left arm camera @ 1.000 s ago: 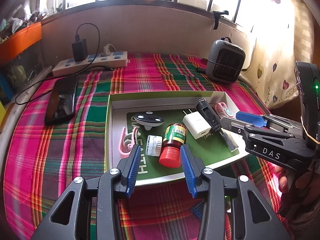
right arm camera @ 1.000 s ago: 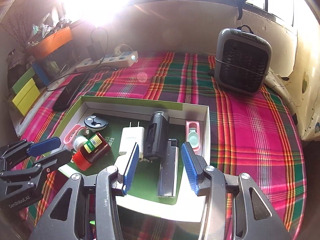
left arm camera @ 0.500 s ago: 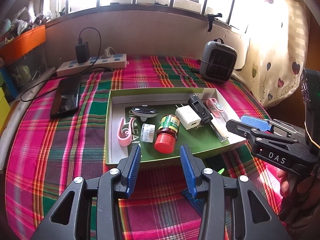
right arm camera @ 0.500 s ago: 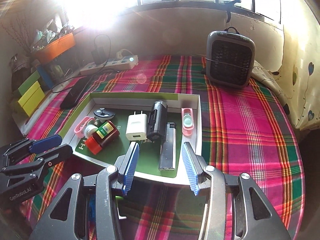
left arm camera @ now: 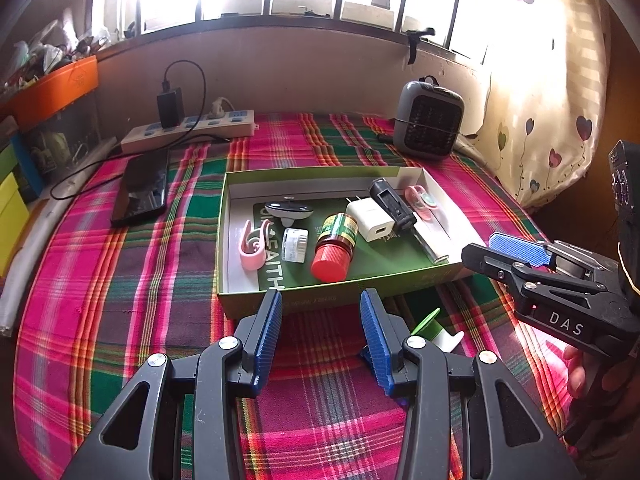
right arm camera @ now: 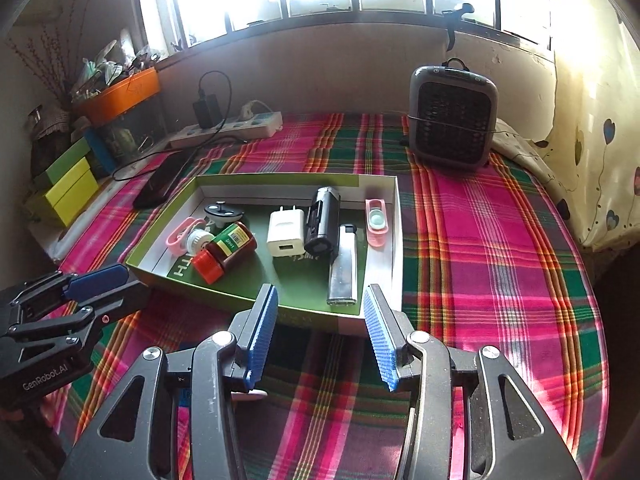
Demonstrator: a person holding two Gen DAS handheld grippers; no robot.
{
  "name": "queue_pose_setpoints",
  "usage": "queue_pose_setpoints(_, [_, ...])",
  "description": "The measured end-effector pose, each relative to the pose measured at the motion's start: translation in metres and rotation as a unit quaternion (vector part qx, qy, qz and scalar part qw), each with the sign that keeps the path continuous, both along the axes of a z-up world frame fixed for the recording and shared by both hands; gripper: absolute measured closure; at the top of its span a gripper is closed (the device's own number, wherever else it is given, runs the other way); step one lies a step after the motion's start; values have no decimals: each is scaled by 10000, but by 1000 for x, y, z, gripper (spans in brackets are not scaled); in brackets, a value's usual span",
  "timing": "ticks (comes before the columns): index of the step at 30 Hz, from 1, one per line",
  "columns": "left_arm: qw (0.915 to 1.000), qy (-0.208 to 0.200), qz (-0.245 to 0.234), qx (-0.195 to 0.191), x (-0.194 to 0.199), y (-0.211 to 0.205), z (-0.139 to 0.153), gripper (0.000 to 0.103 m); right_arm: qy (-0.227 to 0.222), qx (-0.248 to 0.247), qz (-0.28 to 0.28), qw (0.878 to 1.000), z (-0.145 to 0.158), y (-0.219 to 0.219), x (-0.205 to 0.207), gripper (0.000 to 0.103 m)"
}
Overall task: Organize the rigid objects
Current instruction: 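Move both grippers out of the box toward the blue meter and green spool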
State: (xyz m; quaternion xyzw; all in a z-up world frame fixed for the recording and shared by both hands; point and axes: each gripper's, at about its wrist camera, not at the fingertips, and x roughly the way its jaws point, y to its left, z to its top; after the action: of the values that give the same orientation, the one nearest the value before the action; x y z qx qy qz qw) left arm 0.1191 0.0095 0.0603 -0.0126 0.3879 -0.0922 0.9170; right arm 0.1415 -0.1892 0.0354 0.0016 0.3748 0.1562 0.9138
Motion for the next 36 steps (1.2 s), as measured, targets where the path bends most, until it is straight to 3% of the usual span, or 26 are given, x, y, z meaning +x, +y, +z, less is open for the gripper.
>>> queue_pose_setpoints(9, [9995,61,42,-292,-16,13,-7,63,48,177,186,9997,-4,2,-24,57])
queue_pose_setpoints(14, [9991,98,88,-415,-25,22,-11,62,101,293,378,9988,-10,11,-35,50])
queue_pose_setpoints(36, [9973,345,75,-638,-31,32,-28,62,546,-61,442,9975,-41,34,-27,47])
